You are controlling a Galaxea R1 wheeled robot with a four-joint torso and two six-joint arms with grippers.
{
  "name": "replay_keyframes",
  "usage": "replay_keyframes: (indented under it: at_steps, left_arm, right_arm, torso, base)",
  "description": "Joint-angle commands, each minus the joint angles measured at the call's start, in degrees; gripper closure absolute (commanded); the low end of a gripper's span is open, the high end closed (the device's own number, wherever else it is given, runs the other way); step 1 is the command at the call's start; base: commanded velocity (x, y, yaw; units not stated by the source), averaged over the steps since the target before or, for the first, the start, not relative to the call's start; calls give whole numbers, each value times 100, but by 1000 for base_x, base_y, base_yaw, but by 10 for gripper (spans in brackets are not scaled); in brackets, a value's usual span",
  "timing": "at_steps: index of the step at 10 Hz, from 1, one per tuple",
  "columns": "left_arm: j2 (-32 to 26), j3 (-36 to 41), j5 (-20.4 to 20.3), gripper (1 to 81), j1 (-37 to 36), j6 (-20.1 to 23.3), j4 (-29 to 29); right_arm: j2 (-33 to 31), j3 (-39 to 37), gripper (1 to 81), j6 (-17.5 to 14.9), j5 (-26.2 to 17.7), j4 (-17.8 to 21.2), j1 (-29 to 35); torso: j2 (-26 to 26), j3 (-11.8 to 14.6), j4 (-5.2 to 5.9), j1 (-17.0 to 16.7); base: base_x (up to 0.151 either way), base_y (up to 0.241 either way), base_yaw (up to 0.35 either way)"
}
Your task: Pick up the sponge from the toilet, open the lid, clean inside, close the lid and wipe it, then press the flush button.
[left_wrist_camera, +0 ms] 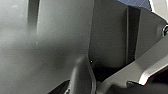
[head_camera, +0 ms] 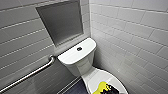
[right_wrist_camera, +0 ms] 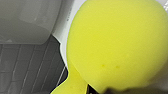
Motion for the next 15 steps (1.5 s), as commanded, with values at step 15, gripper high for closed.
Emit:
replay_keyframes:
  at_steps: [15]
  left_arm:
    - [-44,16,282,10,-20,17,18]
  right_arm:
    - [-2661,919,811,4029,-346,-4570,-2641]
  torso:
    - [0,2,0,0]
  base:
    - [0,0,0]
